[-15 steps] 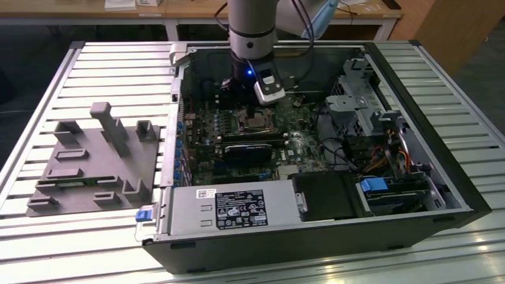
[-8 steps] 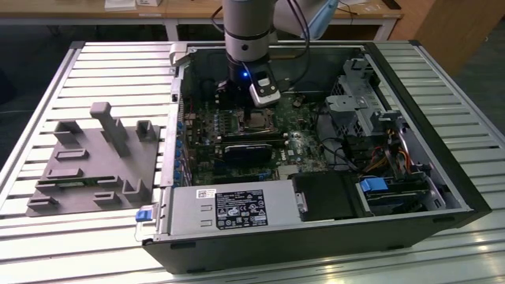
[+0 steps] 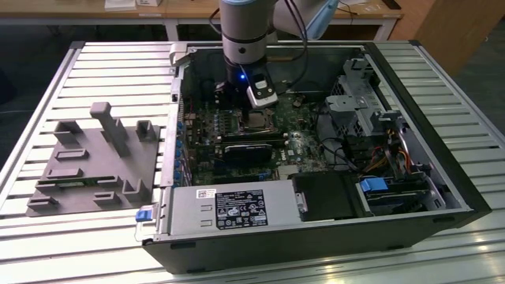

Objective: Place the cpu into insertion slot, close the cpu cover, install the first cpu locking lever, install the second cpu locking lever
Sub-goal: 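Close the cpu cover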

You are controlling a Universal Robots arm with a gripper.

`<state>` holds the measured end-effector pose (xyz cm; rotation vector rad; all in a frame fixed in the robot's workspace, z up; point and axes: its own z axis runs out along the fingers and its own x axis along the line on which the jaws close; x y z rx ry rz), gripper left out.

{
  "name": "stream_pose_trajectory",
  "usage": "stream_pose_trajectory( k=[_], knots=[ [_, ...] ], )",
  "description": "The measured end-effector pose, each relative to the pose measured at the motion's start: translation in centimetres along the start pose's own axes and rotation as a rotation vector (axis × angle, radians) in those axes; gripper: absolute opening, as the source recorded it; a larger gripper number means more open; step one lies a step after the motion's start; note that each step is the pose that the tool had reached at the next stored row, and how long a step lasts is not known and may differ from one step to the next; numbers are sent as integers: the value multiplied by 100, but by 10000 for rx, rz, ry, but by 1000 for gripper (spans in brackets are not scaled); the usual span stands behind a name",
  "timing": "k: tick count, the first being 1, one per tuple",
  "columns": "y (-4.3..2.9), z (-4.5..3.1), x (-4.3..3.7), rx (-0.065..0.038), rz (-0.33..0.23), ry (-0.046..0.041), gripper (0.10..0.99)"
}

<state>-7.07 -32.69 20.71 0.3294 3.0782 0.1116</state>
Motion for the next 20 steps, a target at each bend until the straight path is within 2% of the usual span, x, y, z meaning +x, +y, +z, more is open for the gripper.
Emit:
stream_pose_trajectory(
  k=[1,2,5,10,20],
  knots=[
    [-2,3,2,-93,-10,21,102],
    [-4,6,2,-126,-25,29,102],
    [-7,9,2,-125,-126,37,102],
    [-8,17,4,-126,-657,76,102],
    [-23,73,46,-104,-714,79,102]
  ],
)
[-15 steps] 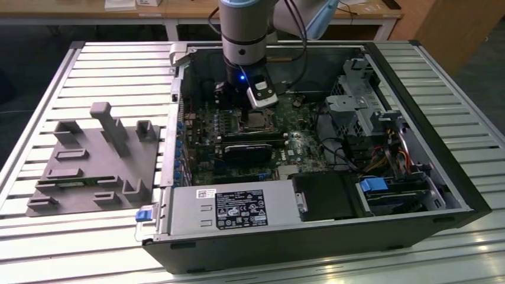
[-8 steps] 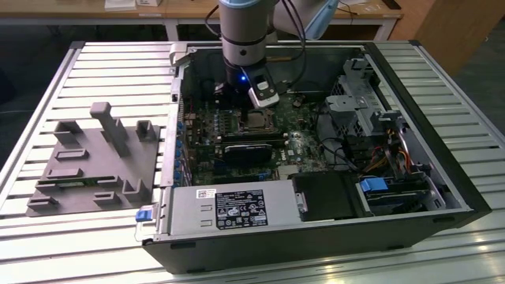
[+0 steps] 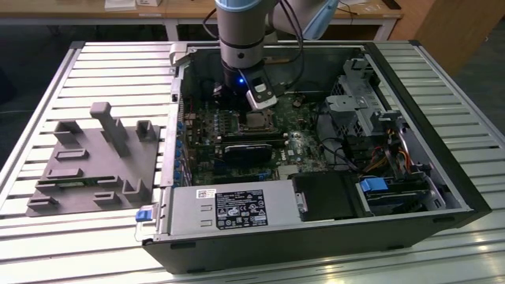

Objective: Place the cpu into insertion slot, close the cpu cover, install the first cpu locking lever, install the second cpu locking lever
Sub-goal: 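Close the cpu cover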

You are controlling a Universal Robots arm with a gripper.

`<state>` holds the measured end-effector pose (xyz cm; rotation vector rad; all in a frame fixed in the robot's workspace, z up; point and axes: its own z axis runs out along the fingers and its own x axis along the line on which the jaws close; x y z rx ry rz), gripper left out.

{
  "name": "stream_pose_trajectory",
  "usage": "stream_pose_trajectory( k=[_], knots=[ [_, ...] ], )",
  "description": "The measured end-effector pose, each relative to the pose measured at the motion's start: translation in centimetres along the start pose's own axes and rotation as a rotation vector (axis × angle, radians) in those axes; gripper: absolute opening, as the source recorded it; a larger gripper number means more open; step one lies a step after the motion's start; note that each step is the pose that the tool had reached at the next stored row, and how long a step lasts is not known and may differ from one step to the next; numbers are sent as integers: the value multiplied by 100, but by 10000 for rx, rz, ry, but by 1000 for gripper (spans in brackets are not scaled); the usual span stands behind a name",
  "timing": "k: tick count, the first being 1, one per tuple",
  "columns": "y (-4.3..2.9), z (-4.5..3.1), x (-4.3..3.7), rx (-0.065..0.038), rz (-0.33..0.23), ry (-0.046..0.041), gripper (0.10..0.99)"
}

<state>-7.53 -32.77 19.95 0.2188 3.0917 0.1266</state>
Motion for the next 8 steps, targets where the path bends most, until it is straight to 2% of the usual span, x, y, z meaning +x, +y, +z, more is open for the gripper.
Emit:
stream_pose_trajectory(
  k=[8],
  knots=[
    [2,9,-16,-3,0,-2,102]
  ],
)
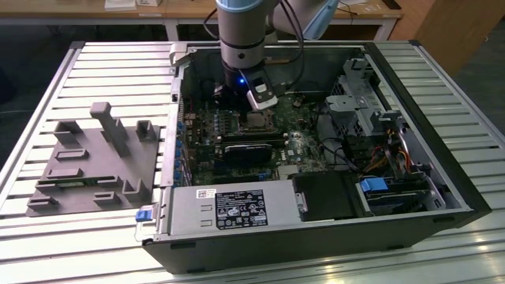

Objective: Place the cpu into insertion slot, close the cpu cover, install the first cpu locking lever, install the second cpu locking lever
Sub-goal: 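Close the cpu cover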

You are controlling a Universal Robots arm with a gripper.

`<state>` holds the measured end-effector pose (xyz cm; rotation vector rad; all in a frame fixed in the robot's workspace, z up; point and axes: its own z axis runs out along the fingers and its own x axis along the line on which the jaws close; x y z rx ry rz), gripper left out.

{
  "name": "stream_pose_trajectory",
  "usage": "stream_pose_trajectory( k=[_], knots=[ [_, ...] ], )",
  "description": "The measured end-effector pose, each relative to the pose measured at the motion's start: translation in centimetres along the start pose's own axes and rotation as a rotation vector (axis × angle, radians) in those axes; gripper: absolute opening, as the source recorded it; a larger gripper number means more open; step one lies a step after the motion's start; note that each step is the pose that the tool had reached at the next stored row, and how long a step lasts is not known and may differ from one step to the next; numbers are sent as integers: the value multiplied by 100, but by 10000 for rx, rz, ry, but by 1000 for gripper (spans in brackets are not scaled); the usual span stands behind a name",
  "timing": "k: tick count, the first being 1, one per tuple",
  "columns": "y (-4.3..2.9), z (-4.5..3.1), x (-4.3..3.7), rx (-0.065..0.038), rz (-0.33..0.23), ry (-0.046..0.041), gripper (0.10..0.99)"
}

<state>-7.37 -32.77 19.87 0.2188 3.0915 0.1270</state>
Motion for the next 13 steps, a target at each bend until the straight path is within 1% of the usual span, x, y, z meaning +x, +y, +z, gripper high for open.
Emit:
stream_pose_trajectory(
  k=[8,13],
  knots=[
    [4,-5,-20,-3,-1,-1,102],
    [9,-65,-23,-1,-4,0,102]
  ],
)
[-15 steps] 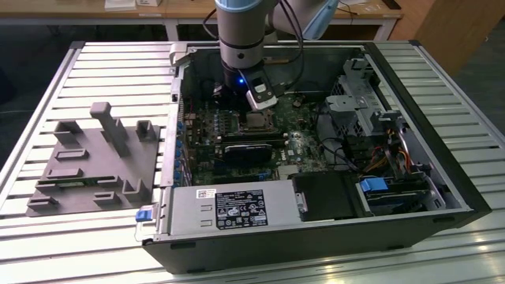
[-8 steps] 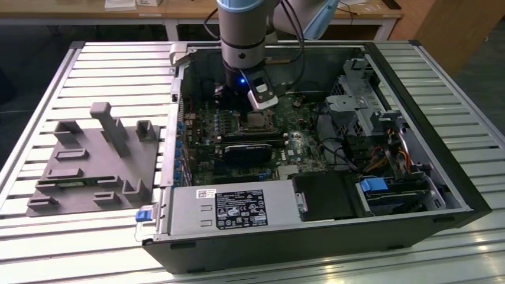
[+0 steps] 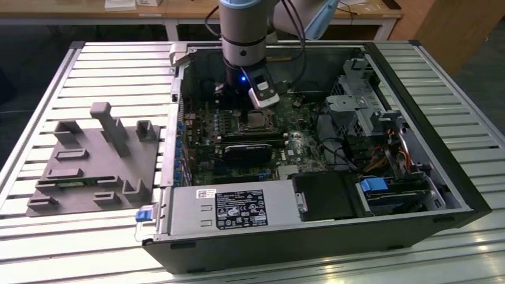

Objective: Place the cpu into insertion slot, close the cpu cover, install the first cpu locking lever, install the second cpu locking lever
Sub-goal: 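Close the cpu cover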

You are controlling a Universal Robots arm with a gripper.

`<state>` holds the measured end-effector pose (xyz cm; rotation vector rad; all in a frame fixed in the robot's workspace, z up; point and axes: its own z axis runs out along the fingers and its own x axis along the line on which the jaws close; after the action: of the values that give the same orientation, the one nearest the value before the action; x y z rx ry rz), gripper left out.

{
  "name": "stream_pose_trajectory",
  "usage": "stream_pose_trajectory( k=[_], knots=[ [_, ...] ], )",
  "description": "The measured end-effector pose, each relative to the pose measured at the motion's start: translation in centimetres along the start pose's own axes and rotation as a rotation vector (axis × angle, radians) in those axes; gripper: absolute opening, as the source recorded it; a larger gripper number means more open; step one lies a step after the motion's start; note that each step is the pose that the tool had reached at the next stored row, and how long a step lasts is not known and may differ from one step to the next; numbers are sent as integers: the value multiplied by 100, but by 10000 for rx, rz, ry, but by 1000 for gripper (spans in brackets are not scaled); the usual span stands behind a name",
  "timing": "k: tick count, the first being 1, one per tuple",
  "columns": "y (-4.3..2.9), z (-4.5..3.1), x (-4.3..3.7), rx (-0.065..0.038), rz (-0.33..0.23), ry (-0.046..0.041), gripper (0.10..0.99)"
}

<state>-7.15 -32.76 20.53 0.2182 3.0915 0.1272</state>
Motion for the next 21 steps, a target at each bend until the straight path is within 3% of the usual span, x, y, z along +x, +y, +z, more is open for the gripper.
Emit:
stream_pose_trajectory(
  k=[21],
  knots=[
    [-9,54,25,-12,-491,43,102]
  ],
)
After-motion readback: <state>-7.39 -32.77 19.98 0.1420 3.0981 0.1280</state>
